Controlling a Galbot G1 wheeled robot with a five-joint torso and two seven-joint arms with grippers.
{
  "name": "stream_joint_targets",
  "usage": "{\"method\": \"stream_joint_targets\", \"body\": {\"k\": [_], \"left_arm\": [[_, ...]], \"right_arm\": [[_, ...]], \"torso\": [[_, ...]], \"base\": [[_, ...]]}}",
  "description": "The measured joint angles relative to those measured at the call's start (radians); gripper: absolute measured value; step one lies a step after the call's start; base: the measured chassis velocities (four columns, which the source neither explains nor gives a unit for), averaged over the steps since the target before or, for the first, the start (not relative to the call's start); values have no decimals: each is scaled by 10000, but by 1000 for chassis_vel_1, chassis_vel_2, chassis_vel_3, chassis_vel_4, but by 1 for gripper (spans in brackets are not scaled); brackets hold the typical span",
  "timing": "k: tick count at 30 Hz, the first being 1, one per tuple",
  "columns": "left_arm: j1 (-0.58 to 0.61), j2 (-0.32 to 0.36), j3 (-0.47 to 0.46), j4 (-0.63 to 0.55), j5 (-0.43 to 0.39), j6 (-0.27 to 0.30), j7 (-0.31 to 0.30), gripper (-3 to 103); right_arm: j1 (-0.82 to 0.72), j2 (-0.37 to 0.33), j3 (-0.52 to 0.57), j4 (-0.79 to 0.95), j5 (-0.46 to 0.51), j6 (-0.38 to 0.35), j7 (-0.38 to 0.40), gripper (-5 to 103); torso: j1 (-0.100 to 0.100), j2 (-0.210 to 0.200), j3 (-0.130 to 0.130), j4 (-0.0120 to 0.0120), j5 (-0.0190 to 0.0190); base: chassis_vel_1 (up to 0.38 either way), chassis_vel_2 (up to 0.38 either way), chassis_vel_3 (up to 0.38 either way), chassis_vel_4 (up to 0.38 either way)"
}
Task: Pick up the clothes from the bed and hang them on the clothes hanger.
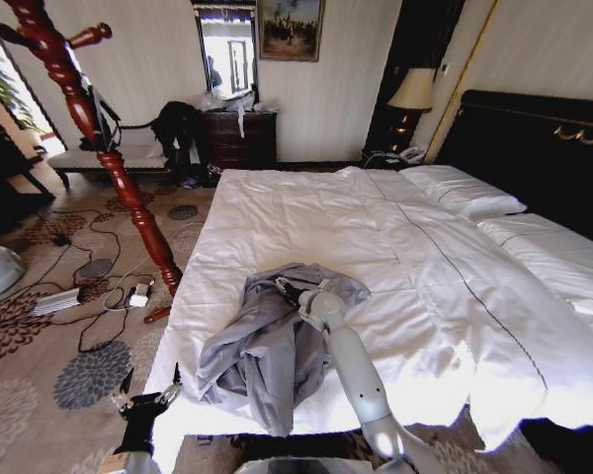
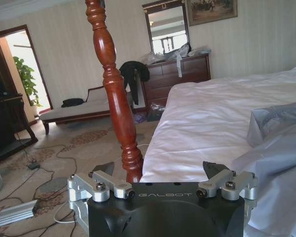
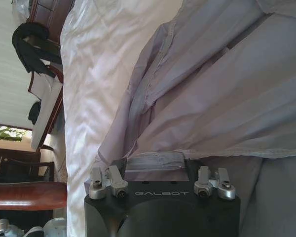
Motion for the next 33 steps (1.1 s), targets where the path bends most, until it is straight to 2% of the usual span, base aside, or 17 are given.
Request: {"method": "stream_joint_targets", "body": {"k": [1,2,4,6,9,12,13,16,27,29,32,33], "left_arm": [[0,-1,26,3,4,0,0,100],[-1,-4,44,3,12,0,0,100],[0,-7,54,3,19,0,1,100],[6,-13,76,-2,32,0,3,100],[11,-20,102,-2,43,0,4,100],[18,-45,182,-26,74,-6,10,100],[18,-45,182,-26,74,-6,10,100],[47,-72,231,-55,99,-23,15,100],[142,-73,216,-31,51,-91,24,100],[128,-69,218,-61,41,-90,25,100],[101,-39,168,-100,-14,-91,28,100],[101,-39,168,-100,-14,-91,28,100]], "right_arm": [[-33,5,67,-17,-24,27,-22,58],[-56,-1,96,-15,-25,34,-26,53],[-76,-13,106,-1,-25,35,-28,53],[-116,-57,117,64,-22,39,-28,41],[-140,-97,117,99,-15,40,-28,36],[-143,-147,117,112,-6,41,-28,20],[-143,-147,117,112,-6,41,-28,20],[-115,-184,143,97,2,40,-45,4],[-397,-461,12,532,-10,31,24,0],[-493,-671,-193,866,-215,-13,182,0],[-860,-1484,-580,1997,-367,-392,432,0],[-860,-1484,-580,1997,-367,-392,432,0]], "torso": [[0,-1,0,1,0],[0,0,0,1,0],[0,-1,0,1,0],[0,0,0,1,0],[0,0,0,1,0],[0,0,0,2,0],[0,0,0,2,0],[0,0,0,2,0],[0,0,0,1,1],[0,0,0,3,0],[0,0,0,2,1],[0,0,0,2,1]], "base": [[0,0,0,0],[0,0,0,0],[0,0,0,0],[0,0,0,0],[0,0,0,0],[0,0,0,0],[0,0,0,0],[0,0,0,0],[0,0,0,0],[0,0,0,0],[0,0,0,0],[0,0,0,0]]}}
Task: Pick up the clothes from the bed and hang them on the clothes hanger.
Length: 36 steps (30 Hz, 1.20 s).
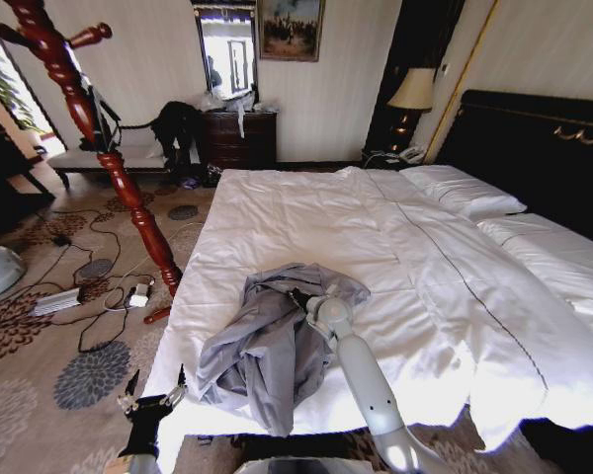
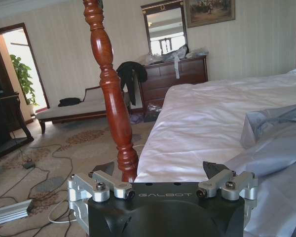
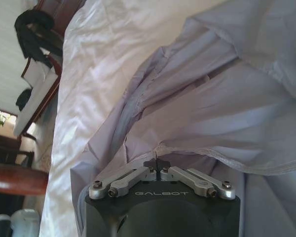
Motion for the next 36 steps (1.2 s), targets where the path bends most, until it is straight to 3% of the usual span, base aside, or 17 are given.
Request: {"method": "stream_joint_targets", "body": {"k": [3,6,8,10,14,17,21,23,26,28,30,31,35,36], "left_arm": [[-55,41,-39,-18,-92,38,0,100],[-95,81,-21,-20,-105,70,-2,100],[-195,208,113,-23,-104,130,-2,100],[-222,234,153,-26,-104,152,-4,100],[-386,404,294,-176,-136,378,-1,100],[-434,563,353,-209,-185,480,-1,100],[-541,1270,576,-210,-569,752,-62,100],[-829,2026,761,-321,-1263,1246,-211,100],[-1107,2469,857,-422,-1743,1650,-314,100],[-1467,3108,988,-511,-2453,2084,-426,100],[-1740,3776,1178,-515,-3097,2297,-509,100],[-1740,3776,1178,-515,-3097,2297,-509,100],[-3256,5541,1806,-306,-4591,2736,-708,100],[-3256,5541,1806,-306,-4591,2736,-708,100]], "right_arm": [[-521,-1112,-60,1388,404,-255,215,0],[-842,-1737,64,1968,652,-374,291,0],[-1625,-3084,644,3119,1113,-736,437,0],[-1906,-3486,869,3459,1215,-858,444,0],[-3722,-4998,2167,4772,1173,-1479,-58,0],[-4327,-5325,2667,5004,1097,-1604,-284,0],[-5200,-5637,3595,5188,872,-1854,-571,0],[-5665,-5746,4047,5216,549,-1923,-789,0],[-5835,-5767,4203,5220,389,-1928,-885,0],[-5917,-5739,4288,5219,223,-1928,-944,0],[-5958,-5646,4353,5214,131,-1927,-964,0],[-5958,-5646,4353,5214,131,-1927,-964,0],[-6152,-5617,4542,5157,-9,-1873,-1101,0],[-6152,-5617,4542,5157,-9,-1873,-1101,0]], "torso": [[-3,0,-1,-1,1],[-2,0,-1,1,3],[-2,0,-1,-3,2],[-3,0,-1,-5,3],[-3,1,-2,-2,2],[-3,1,-2,-3,2],[-3,0,-1,2,1],[-3,1,-1,-1,0],[-3,1,-1,-1,-1],[-2,0,0,-2,-1],[0,0,1,2,-1],[0,0,1,2,-1],[-1,0,1,-2,-4],[-1,0,1,-2,-4]], "base": [[0,0,0,0],[0,0,0,0],[0,0,0,0],[0,0,0,0],[0,0,0,0],[0,0,0,0],[0,0,0,0],[0,0,0,0],[0,0,0,0],[0,0,0,0],[0,0,0,0],[0,0,0,0],[0,0,0,0],[0,0,0,0]]}}
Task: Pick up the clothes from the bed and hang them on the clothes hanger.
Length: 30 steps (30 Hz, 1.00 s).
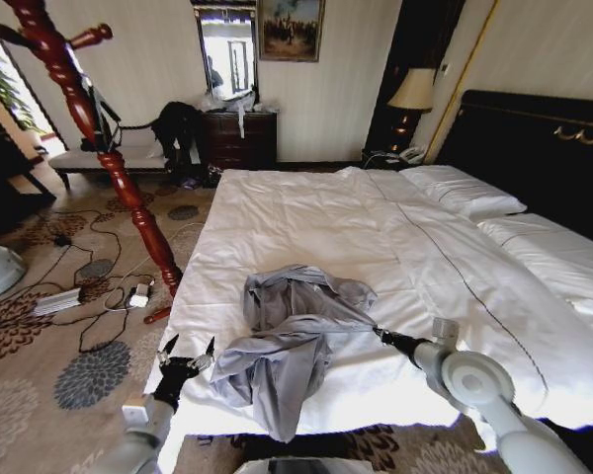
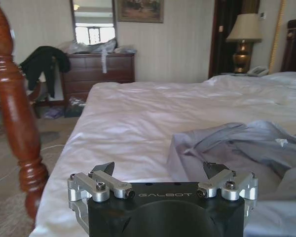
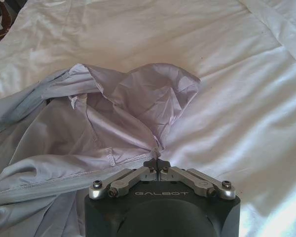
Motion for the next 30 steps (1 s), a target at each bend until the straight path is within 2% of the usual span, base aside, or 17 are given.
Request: {"method": "stream_joint_targets", "body": {"k": [2,4,5,6,8,11,13,14,16,19,20,21,23,24,27,29,30], "left_arm": [[-1016,778,339,164,-731,218,-66,100],[-1194,929,373,197,-846,253,-69,100],[-1284,1004,386,218,-895,270,-68,100],[-1716,1270,677,430,-1095,351,-81,100],[-2255,1473,1104,674,-1325,432,-106,100],[-4823,1691,3124,1865,-1871,570,-153,100],[-6064,1623,4079,2414,-2049,582,-117,100],[-6064,1623,4079,2414,-2049,582,-117,100],[-7685,1395,5241,3106,-2357,600,-46,100],[-9504,1017,6541,3910,-2808,635,125,100],[-9504,1017,6541,3910,-2808,635,125,100],[-10295,811,7271,4370,-2983,635,244,100],[-11109,511,8149,5040,-3148,628,509,100],[-11109,511,8149,5040,-3148,628,509,100],[-12122,-78,9251,6082,-3328,596,852,100],[-12333,-240,9424,6301,-3367,584,901,100],[-12767,-605,9733,6764,-3414,560,993,98]], "right_arm": [[231,-116,-309,-147,-185,61,-250,0],[586,-180,-758,-308,-197,87,-277,0],[838,-206,-1071,-421,-191,102,-279,0],[1251,-227,-1576,-568,-170,141,-255,0],[1428,-230,-1819,-641,-157,161,-186,0],[1740,-232,-2233,-841,-103,223,-30,0],[1878,-223,-2301,-884,-13,244,36,0],[1878,-223,-2301,-884,-13,244,36,0],[2021,-217,-2324,-900,128,262,131,0],[2010,-255,-2133,-902,268,273,182,0],[2010,-255,-2133,-902,268,273,182,0],[1921,-306,-1977,-893,325,278,190,0],[1759,-383,-1761,-853,347,288,188,0],[1759,-383,-1761,-853,347,288,188,0],[1531,-465,-1463,-731,368,296,160,0],[1489,-470,-1397,-704,369,297,152,0],[1422,-472,-1299,-663,378,298,134,0]], "torso": [[1,0,0,-14,-3],[2,0,0,-13,-3],[1,0,1,-6,1],[1,-1,1,21,14],[1,0,1,22,3],[1,-1,1,-6,-1],[2,-1,1,-6,3],[2,-1,1,-6,3],[4,-2,3,5,2],[2,-2,0,4,6],[2,-2,0,4,6],[2,-2,0,-4,7],[4,-2,2,-3,6],[4,-2,2,-3,6],[1,-2,1,7,3],[1,-2,0,7,3],[0,-2,0,3,4]], "base": [[0,0,0,0],[0,0,0,0],[0,0,0,0],[0,0,0,0],[38,30,44,58],[2,7,15,19],[0,0,0,0],[0,0,0,0],[0,0,0,0],[0,0,0,0],[0,0,0,0],[0,0,0,0],[0,0,0,0],[0,0,0,0],[0,0,0,0],[0,0,0,0],[0,0,0,0]]}}
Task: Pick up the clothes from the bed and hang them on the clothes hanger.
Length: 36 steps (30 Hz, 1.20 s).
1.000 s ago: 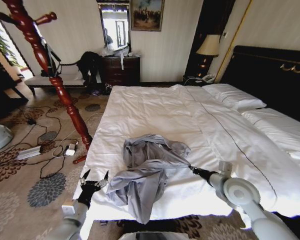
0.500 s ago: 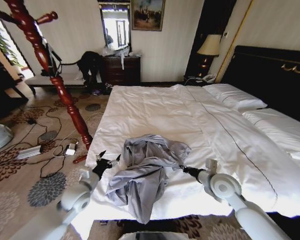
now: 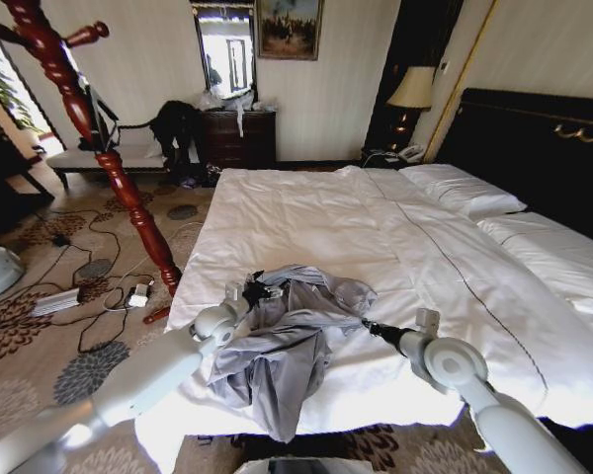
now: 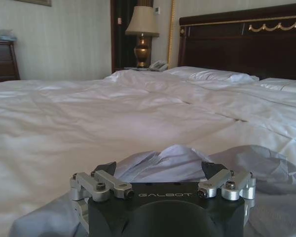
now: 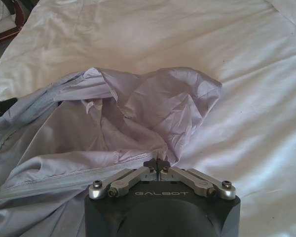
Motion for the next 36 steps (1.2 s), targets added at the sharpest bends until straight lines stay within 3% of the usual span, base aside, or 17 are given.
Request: {"method": "stream_joint_targets", "body": {"k": [7,10,16,22,25,28,30,36], "left_arm": [[-1158,-1330,519,1921,-19,-100,293,98],[-1628,-2047,987,3448,-108,-216,579,98],[-1827,-3023,1272,4740,-227,-360,914,93],[-1857,-3387,1259,5226,-223,-455,1013,88],[-1900,-3482,1246,5381,-268,-474,1048,80],[-1963,-3743,1193,5835,-263,-555,1114,63],[-1984,-3813,1161,5988,-241,-588,1139,59],[-2115,-4014,1141,6578,-101,-760,1251,58]], "right_arm": [[-193,4,228,68,-3,1,-62,0],[-253,13,287,151,-2,9,-63,0],[-259,29,329,233,32,41,-18,0],[-290,17,380,254,49,41,7,0],[-319,17,387,248,49,42,8,0],[-348,36,369,169,23,38,3,0],[-331,46,331,155,14,38,2,0],[-291,51,295,139,9,39,1,0]], "torso": [[1,1,0,-2,1],[1,0,1,0,2],[0,1,0,-3,0],[0,1,0,0,0],[0,1,0,0,0],[0,2,-1,-2,0],[0,1,0,-2,0],[0,1,0,-1,-1]], "base": [[0,0,0,0],[0,0,0,0],[0,0,0,0],[0,0,0,0],[0,0,0,0],[0,0,0,0],[0,0,0,0],[0,0,0,0]]}}
